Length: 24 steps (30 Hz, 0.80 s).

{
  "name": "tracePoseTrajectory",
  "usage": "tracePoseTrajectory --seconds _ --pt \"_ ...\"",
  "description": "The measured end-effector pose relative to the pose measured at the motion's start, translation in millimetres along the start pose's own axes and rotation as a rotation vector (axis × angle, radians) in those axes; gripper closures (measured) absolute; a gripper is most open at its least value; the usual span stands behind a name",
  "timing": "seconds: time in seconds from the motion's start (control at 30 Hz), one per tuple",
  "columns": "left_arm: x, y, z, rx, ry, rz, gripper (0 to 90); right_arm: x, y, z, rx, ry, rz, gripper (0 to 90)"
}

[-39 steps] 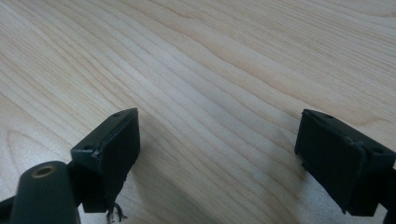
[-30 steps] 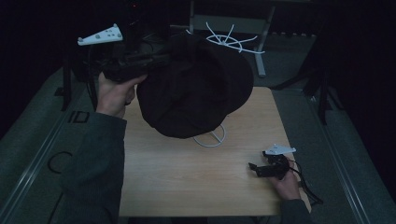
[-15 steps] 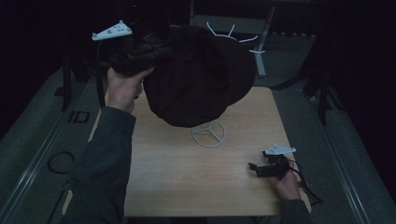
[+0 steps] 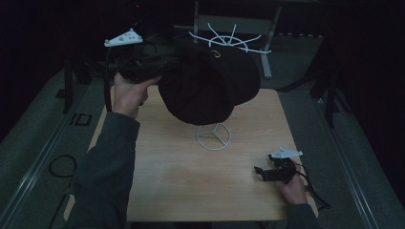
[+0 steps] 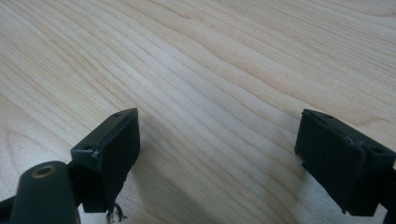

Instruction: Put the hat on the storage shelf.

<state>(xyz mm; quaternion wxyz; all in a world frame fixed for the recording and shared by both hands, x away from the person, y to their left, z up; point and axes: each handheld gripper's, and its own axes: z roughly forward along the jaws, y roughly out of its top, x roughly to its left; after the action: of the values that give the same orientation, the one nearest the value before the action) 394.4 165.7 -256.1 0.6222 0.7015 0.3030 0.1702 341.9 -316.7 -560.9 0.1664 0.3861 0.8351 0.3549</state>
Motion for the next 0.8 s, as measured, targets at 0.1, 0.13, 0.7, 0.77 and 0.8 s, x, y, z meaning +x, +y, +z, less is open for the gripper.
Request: tracePoseTrajectory --seconds 0.1,0.13,0.7,0.77,0.8 --pt "0.4 0.3 -0.8 0.000 0.003 -0.012 63.3 0.0 0.0 0.0 0.001 0.000 0.000 13.9" --pt "0.9 0.4 -1.0 -0.002 0.001 -0.015 62.0 0.0 0.0 0.0 0.001 0.000 0.000 14.0" --pt "3.7 -1.1 -0.5 0.011 0.036 -0.063 39.9 0.0 0.0 -0.1 0.001 -0.001 0.000 14.0" --pt "3.2 -0.9 0.0 0.013 0.035 -0.063 39.0 0.0 0.0 0.0 0.001 0.000 0.000 13.9" --pt "3.2 -0.9 0.1 0.012 0.032 -0.062 38.5 0.0 0.0 0.0 0.001 0.000 0.000 14.0"
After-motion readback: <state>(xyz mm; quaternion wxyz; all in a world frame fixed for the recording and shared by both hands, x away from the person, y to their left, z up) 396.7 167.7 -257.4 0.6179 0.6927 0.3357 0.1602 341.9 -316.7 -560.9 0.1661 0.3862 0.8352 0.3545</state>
